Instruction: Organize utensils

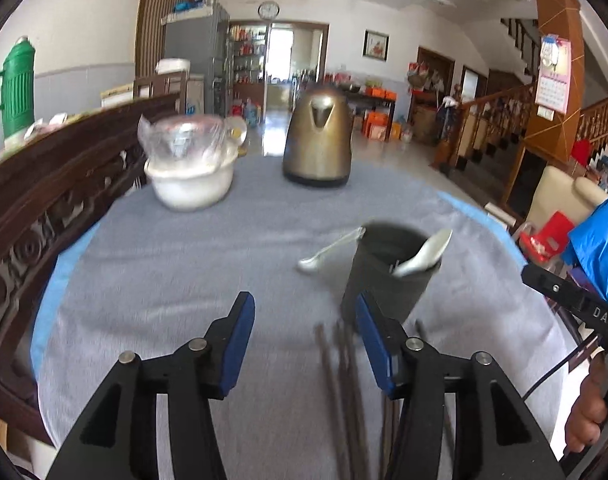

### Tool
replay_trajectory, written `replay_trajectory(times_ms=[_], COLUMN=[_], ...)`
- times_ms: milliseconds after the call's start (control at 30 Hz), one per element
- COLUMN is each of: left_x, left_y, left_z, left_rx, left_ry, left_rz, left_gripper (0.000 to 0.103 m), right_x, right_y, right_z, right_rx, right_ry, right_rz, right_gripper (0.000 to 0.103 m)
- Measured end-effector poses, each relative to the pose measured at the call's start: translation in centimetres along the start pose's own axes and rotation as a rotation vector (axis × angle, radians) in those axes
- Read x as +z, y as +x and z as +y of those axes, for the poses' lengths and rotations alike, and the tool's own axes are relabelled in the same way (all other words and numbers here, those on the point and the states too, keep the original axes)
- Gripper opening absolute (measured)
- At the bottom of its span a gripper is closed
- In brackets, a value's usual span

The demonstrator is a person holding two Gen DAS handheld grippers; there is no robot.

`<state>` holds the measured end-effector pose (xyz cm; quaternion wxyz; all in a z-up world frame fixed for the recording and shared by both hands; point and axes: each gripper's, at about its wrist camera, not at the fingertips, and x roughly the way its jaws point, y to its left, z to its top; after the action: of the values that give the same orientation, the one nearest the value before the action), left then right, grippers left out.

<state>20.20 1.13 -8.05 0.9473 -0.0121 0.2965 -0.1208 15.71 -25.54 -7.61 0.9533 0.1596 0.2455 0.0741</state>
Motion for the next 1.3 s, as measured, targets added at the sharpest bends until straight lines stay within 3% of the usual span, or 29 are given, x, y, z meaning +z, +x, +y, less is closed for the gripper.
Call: replay_trajectory(times_ms=[100, 267, 333, 467, 667, 800, 933, 1200, 1300], left_x=[-0.3, 0.2, 0.6, 2.3, 4.7, 5.8, 6.4, 5.7, 5.6], left_y=[0.6, 3.5, 4.9, 8.3, 13.3, 16.2, 18.3, 20.7, 21.0], left_z=[1.6, 5.6, 6.4, 6.0, 4.5, 3.3, 3.5, 3.5, 3.3], left_rx=[-0.020, -0.121, -0.129, -0.105, -0.039, -0.037, -0.068, -0.127, -0.130], left_ry=[-0.070, -0.310, -0.350, -0.315, -0.250, -0.197, -0.242, -0.268, -0.268], left_rz=[0.052, 0.192, 0.232, 0.307, 0.402, 0.459, 0.494, 0.557, 0.543], left_gripper=[0.055, 0.058, 0.058, 0.057, 0.057, 0.057, 0.055, 0.026, 0.023], right_x=[-1.4, -3.2, -3.6, -4.8, -5.6, -5.6, -5.7, -5.6, -5.6], right_y=[-0.1, 1.2, 2.4, 4.5, 5.3, 5.7, 5.7, 6.2, 6.3], right_z=[-0.7, -3.1, -4.5, -7.2, -7.8, -8.3, -9.4, -9.5, -9.5], right_rx=[-0.001, 0.070, 0.103, 0.181, 0.231, 0.261, 0.289, 0.284, 0.278], right_ry=[0.009, 0.108, 0.165, 0.288, 0.283, 0.313, 0.380, 0.408, 0.406], right_rz=[0.038, 0.083, 0.103, 0.133, 0.144, 0.159, 0.153, 0.164, 0.167], right_gripper=[0.006, 0.006, 0.006, 0.009, 0.009, 0.009, 0.009, 0.009, 0.009])
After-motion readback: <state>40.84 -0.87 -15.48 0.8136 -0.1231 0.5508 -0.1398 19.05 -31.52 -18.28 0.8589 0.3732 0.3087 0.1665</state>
